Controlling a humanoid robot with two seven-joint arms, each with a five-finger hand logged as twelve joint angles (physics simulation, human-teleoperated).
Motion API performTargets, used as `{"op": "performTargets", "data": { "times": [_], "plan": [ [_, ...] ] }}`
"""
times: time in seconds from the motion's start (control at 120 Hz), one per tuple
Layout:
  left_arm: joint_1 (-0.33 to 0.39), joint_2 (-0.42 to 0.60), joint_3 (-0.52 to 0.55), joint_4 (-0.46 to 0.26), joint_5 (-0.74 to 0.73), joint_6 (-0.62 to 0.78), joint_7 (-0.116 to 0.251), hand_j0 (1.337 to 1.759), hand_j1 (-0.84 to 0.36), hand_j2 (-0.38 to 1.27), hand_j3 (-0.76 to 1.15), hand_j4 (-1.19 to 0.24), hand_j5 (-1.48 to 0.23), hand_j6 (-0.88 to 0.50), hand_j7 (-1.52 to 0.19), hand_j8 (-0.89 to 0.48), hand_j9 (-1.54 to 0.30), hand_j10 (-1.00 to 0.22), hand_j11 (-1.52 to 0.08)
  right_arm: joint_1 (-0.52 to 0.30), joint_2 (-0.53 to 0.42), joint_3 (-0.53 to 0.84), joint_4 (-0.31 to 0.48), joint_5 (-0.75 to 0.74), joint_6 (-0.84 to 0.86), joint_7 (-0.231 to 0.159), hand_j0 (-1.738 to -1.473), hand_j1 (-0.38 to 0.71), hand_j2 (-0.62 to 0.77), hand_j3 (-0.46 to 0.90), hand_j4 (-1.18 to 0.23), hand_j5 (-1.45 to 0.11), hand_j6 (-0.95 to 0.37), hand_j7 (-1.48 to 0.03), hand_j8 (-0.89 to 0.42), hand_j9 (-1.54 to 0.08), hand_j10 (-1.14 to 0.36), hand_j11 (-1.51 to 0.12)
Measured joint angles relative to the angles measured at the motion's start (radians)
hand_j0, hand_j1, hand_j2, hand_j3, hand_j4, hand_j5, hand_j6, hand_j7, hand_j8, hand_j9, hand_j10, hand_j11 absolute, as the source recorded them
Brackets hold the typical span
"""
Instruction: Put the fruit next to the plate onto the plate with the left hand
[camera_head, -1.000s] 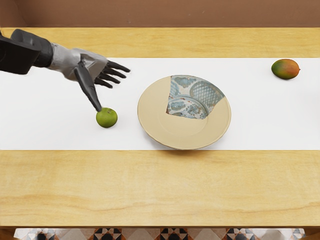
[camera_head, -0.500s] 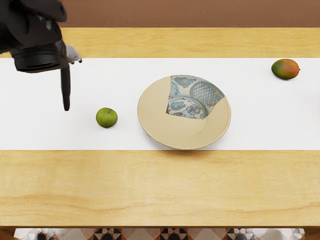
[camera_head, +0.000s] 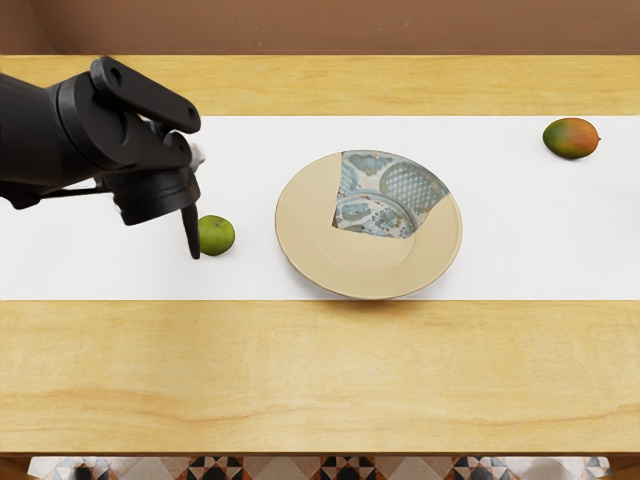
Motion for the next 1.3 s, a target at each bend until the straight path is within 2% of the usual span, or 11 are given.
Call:
{"op": "performTargets", "data": {
  "times": [0.042, 0.25, 0.442, 0.65, 0.975, 1.3],
  "plan": [
    [0.028, 0.0, -0.006, -0.002, 0.0, 0.002, 0.001, 1.658, 0.34, 0.0, 0.0, 0.0, -0.01, 0.0, -0.01, 0.0, -0.01, 0.0, -0.01, 0.0, 0.0, 0.0, 0.0, 0.0, 0.0, 0.0, -1.658, -0.33, 0.0, 0.0, -0.02, -0.02, -0.02, -0.02, -0.02, -0.02, -0.02, -0.02],
    [0.065, 0.0, -0.015, -0.001, -0.001, 0.013, 0.001, 1.658, 0.34, 0.0, 0.0, -0.01, -0.01, -0.01, -0.01, -0.01, -0.01, -0.01, -0.01, 0.0, 0.0, 0.0, 0.0, 0.0, 0.0, 0.0, -1.658, -0.33, 0.0, 0.0, -0.02, -0.02, -0.02, -0.02, -0.02, -0.02, -0.02, -0.02],
    [0.091, 0.0, -0.027, 0.004, -0.003, 0.059, -0.007, 1.658, 0.22, 0.02, 0.0, -0.11, -0.14, -0.11, -0.14, -0.11, -0.14, -0.11, -0.14, 0.0, 0.0, 0.0, 0.0, 0.0, 0.0, 0.0, -1.658, -0.33, 0.0, 0.0, -0.02, -0.02, -0.02, -0.02, -0.02, -0.02, -0.02, -0.02],
    [0.124, 0.0, -0.031, 0.008, -0.006, 0.126, -0.01, 1.658, 0.16, 0.03, 0.0, -0.15, -0.2, -0.15, -0.2, -0.15, -0.2, -0.15, -0.2, 0.0, 0.0, 0.0, 0.0, 0.0, 0.0, 0.0, -1.658, -0.33, 0.0, 0.0, -0.02, -0.02, -0.02, -0.02, -0.02, -0.02, -0.02, -0.02],
    [0.182, 0.0, -0.033, 0.04, 0.008, 0.159, -0.011, 1.658, 0.14, 0.04, 0.0, -0.18, -0.23, -0.18, -0.23, -0.18, -0.23, -0.18, -0.23, 0.0, 0.0, 0.0, 0.0, 0.0, 0.0, 0.0, -1.658, -0.33, 0.0, 0.0, -0.02, -0.02, -0.02, -0.02, -0.02, -0.02, -0.02, -0.02],
    [0.218, 0.0, -0.083, 0.047, 0.13, 0.159, -0.011, 1.658, 0.14, 0.04, 0.0, -0.18, -0.23, -0.18, -0.23, -0.18, -0.23, -0.18, -0.23, 0.0, 0.0, 0.0, 0.0, 0.0, -0.001, 0.0, -1.658, -0.33, 0.0, 0.0, -0.02, -0.02, -0.02, -0.02, -0.02, -0.02, -0.02, -0.02]
  ]
}}
